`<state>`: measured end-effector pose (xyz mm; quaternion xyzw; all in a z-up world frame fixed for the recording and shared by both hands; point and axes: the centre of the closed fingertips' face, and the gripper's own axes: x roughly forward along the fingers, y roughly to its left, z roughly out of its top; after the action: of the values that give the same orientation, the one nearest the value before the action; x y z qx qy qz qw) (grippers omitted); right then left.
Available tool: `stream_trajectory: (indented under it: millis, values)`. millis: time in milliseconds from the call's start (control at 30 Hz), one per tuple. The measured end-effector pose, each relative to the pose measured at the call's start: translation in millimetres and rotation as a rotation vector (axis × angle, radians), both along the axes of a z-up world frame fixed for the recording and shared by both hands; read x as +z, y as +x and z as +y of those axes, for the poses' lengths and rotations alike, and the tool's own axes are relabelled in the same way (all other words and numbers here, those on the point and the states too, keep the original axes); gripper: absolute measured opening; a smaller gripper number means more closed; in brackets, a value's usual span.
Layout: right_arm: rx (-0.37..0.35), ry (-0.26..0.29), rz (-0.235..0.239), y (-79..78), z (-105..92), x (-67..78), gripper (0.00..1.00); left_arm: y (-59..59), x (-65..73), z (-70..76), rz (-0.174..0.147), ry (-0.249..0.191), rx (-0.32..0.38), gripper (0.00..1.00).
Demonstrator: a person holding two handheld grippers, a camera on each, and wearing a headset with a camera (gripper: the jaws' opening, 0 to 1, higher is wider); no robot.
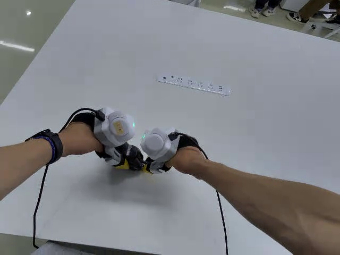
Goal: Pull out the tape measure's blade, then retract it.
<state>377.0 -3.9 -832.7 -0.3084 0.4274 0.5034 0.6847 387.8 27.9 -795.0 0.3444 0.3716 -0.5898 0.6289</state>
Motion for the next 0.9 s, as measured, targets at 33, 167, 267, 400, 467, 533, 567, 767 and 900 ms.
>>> stream_trajectory:
  millis: [33, 167, 267, 400, 467, 533, 567, 767, 900]
  values:
    - [0.002, 0.001, -0.001, -0.1, -0.3, 0.1, 0.13, -0.3, 0.2, 0.1, 0.001, 0.002, 0.002, 0.36]
    - [-0.019, 0.003, 0.008, 0.7, -5.1, 0.1, 0.12, -1.2, 1.1, 0.6, 0.003, 0.002, 0.016, 0.36]
    - [-0.041, 0.008, 0.015, 0.1, -9.9, 0.0, 0.13, -1.5, 1.4, 1.0, 0.006, -0.008, 0.030, 0.36]
    - [-0.044, 0.012, 0.017, -1.6, -16.5, 0.2, 0.13, -2.1, 1.5, 1.5, 0.008, -0.007, 0.035, 0.36]
    - [-0.050, 0.016, 0.019, -2.5, -18.9, 0.5, 0.13, -2.1, 1.6, 1.7, 0.009, -0.007, 0.035, 0.36]
    - [-0.046, 0.016, 0.018, -2.8, -20.0, 0.7, 0.13, -2.6, 1.9, 1.9, 0.010, -0.008, 0.036, 0.36]
    - [-0.049, 0.012, 0.019, -2.6, -21.0, 0.9, 0.13, -2.9, 2.0, 2.1, 0.010, -0.008, 0.036, 0.36]
    - [-0.051, 0.011, 0.018, -4.3, -24.4, 0.9, 0.13, -3.2, 1.9, 2.5, 0.013, -0.006, 0.038, 0.36]
    - [-0.052, 0.006, 0.021, -5.8, -28.2, 0.9, 0.13, -3.3, 1.5, 2.7, 0.014, -0.006, 0.039, 0.36]
